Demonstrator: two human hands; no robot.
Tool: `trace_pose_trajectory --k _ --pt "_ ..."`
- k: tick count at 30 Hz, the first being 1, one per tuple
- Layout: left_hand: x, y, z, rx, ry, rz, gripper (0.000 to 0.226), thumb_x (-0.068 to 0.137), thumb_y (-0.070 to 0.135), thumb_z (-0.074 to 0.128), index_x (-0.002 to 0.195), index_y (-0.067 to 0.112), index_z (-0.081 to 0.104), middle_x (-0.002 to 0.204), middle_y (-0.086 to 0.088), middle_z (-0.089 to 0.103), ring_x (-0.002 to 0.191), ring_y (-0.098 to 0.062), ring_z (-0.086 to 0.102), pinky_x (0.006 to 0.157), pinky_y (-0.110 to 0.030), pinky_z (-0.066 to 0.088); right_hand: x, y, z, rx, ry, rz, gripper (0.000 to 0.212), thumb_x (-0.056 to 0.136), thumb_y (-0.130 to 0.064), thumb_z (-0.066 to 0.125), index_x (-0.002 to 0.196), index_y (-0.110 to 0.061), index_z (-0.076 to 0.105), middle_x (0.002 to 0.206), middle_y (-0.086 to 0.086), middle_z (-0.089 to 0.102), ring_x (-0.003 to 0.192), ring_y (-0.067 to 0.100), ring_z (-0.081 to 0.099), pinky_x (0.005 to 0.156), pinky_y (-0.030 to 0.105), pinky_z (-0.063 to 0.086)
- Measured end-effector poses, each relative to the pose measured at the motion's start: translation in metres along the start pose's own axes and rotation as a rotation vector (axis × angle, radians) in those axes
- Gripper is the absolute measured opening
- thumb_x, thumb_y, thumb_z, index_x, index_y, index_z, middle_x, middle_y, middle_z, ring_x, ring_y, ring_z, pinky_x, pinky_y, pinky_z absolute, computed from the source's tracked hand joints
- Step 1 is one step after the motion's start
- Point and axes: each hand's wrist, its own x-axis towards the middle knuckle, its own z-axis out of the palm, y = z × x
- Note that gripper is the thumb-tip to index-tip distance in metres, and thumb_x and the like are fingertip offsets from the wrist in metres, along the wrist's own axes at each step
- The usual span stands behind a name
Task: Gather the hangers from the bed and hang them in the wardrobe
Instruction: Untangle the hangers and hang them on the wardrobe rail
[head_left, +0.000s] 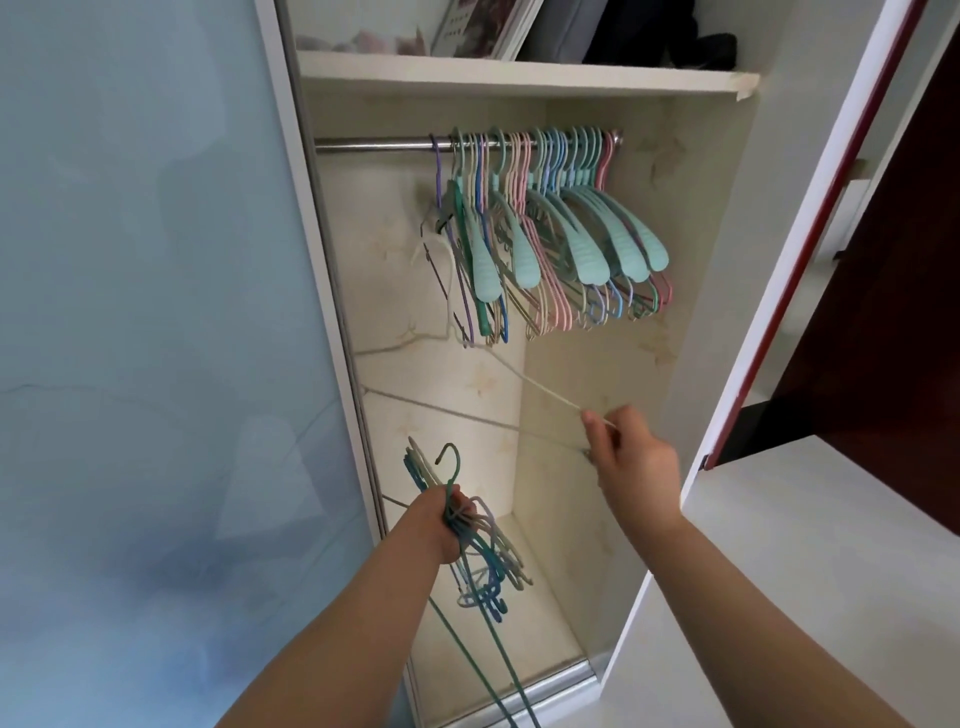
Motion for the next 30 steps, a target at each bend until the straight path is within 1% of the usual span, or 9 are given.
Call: trace_pose_trajectory --k 4,10,12,15,19,23,27,29,30 --pt "-0.002 0.011 0.004 -0.029 -0.034 -0.011 0.046 0.098 0.016 0.041 0.053 0.011 0.045 0.041 -0.002 0.044 0.029 -0.010 0.039 0.033 -0.010 0.031 0.053 -0.057 0.017 -0.063 -0.046 -0.092 0.045 0.095 -0.051 0.028 0.087 -0.010 0.044 0.061 0.011 0.062 0.047 0.034 0.059 0.048 0.041 0.050" --pt "-0.022 0.036 0.020 -0.132 -0.056 0.018 0.025 0.101 0.016 0.042 0.078 0.006 0.046 0.046 -0.007 0.057 0.032 -0.015 0.053 0.035 -0.017 0.044 0.146 -0.128 0.046 -0.346 -0.164 -0.102 0.019 0.099 -0.011 0.038 0.112 0.002 0.044 0.083 0.018 0.064 0.076 0.036 0.064 0.056 0.037 0.039" --pt "-0.029 0.043 0.024 -0.131 -0.056 0.051 0.019 0.100 0.013 0.045 0.082 0.006 0.047 0.050 -0.009 0.062 0.042 -0.014 0.060 0.047 -0.021 0.048 0.163 -0.144 0.056 -0.470 -0.215 -0.114 0.038 0.091 0.006 0.041 0.129 0.008 0.036 0.093 0.021 0.067 0.084 0.037 0.066 0.058 0.038 0.042" --pt "-0.036 0.051 0.027 -0.128 -0.088 0.086 0.013 0.099 0.009 0.045 0.088 0.004 0.050 0.064 -0.010 0.067 0.048 -0.016 0.065 0.055 -0.025 0.051 0.175 -0.161 0.069 -0.596 -0.309 -0.179 0.056 0.086 0.013 0.043 0.139 0.006 0.028 0.106 0.021 0.066 0.092 0.037 0.065 0.066 0.041 0.047" --pt "-0.042 0.056 0.027 -0.114 -0.122 0.097 0.014 0.101 0.010 0.043 0.098 0.004 0.056 0.074 -0.007 0.071 0.057 -0.020 0.070 0.044 -0.029 0.056 0.170 -0.161 0.077 -0.752 -0.420 -0.286 0.043 0.087 0.007 0.045 0.129 0.002 0.041 0.107 0.014 0.066 0.093 0.035 0.065 0.063 0.036 0.042" --pt "-0.049 0.057 0.027 -0.081 -0.122 0.135 0.022 0.102 0.009 0.040 0.090 0.006 0.057 0.071 -0.003 0.072 0.077 -0.019 0.067 0.050 -0.029 0.057 0.165 -0.134 0.070 -0.759 -0.400 -0.202 0.032 0.092 -0.002 0.046 0.124 -0.003 0.046 0.106 0.013 0.066 0.095 0.034 0.065 0.066 0.036 0.044" --pt "-0.051 0.051 0.026 -0.047 -0.124 0.169 0.021 0.103 0.012 0.040 0.088 0.011 0.055 0.068 0.000 0.073 0.079 -0.018 0.067 0.068 -0.031 0.053 0.148 -0.115 0.051 -0.658 -0.327 -0.080 0.061 0.101 -0.046 0.030 0.149 -0.013 0.012 0.077 0.008 0.055 0.072 0.031 0.059 0.055 0.033 0.039" --pt "-0.049 0.048 0.025 -0.057 -0.134 0.170 0.021 0.103 0.013 0.041 0.089 0.012 0.057 0.071 -0.001 0.074 0.078 -0.018 0.068 0.070 -0.032 0.053 0.122 -0.105 0.044 -0.557 -0.268 -0.121 0.055 0.099 -0.053 0.027 0.138 -0.014 0.028 0.081 0.010 0.059 0.070 0.029 0.060 0.056 0.032 0.040" --pt "-0.048 0.046 0.025 -0.062 -0.140 0.167 0.020 0.102 0.014 0.042 0.090 0.012 0.058 0.075 -0.001 0.075 0.077 -0.018 0.070 0.067 -0.032 0.055 0.105 -0.099 0.043 -0.507 -0.337 -0.133 0.049 0.099 -0.053 0.028 0.126 -0.014 0.039 0.086 0.009 0.063 0.073 0.029 0.062 0.059 0.033 0.044"
